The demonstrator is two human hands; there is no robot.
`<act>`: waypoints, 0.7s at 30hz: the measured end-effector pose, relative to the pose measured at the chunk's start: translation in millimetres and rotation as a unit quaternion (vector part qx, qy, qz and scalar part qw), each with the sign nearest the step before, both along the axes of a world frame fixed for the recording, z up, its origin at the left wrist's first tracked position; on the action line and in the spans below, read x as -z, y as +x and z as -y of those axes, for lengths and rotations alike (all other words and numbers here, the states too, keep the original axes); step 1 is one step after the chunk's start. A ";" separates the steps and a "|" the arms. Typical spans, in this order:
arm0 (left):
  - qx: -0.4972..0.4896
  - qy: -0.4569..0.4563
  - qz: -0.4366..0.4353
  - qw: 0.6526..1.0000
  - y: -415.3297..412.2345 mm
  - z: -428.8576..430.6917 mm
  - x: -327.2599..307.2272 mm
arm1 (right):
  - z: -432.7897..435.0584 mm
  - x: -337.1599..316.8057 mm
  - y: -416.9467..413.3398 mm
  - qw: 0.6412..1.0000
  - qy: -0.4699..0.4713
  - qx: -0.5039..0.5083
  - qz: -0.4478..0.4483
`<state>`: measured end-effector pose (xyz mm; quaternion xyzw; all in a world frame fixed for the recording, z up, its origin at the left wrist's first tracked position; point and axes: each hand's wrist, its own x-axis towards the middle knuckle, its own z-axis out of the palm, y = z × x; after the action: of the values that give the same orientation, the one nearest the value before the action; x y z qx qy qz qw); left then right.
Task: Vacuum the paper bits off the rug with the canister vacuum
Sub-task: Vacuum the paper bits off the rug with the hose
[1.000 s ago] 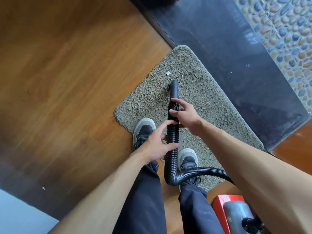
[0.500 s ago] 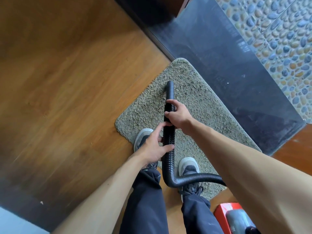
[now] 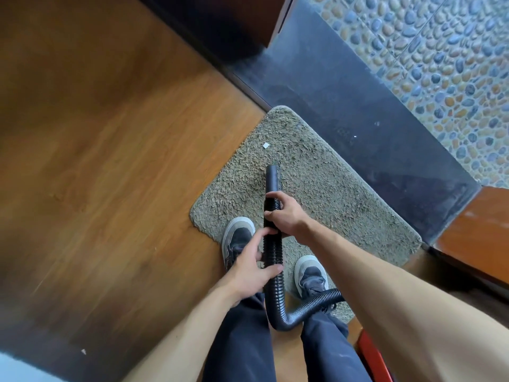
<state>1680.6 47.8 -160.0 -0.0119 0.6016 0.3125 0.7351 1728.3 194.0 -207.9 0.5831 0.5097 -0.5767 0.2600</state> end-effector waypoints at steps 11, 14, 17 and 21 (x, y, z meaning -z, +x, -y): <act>0.011 -0.012 -0.018 1.000 -21.8 -19.5 23.0 | -11.6 25.9 -23.7 0.998 0.040 -0.026 -0.038; 0.014 -0.018 -0.011 1.000 -25.4 -26.3 26.1 | -17.3 30.0 -26.7 0.998 0.046 -0.029 -0.038; 0.029 -0.017 -0.011 0.999 -27.7 -30.5 23.5 | -20.2 31.6 -25.0 0.998 0.045 -0.031 -0.037; 0.023 -0.020 -0.006 1.000 -25.1 -34.1 19.9 | -22.3 30.7 -21.1 0.997 0.053 -0.033 -0.043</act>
<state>1655.5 81.9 -179.9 -0.0110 0.6120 0.2833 0.7383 1707.1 216.3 -238.6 0.5534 0.5692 -0.5646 0.2260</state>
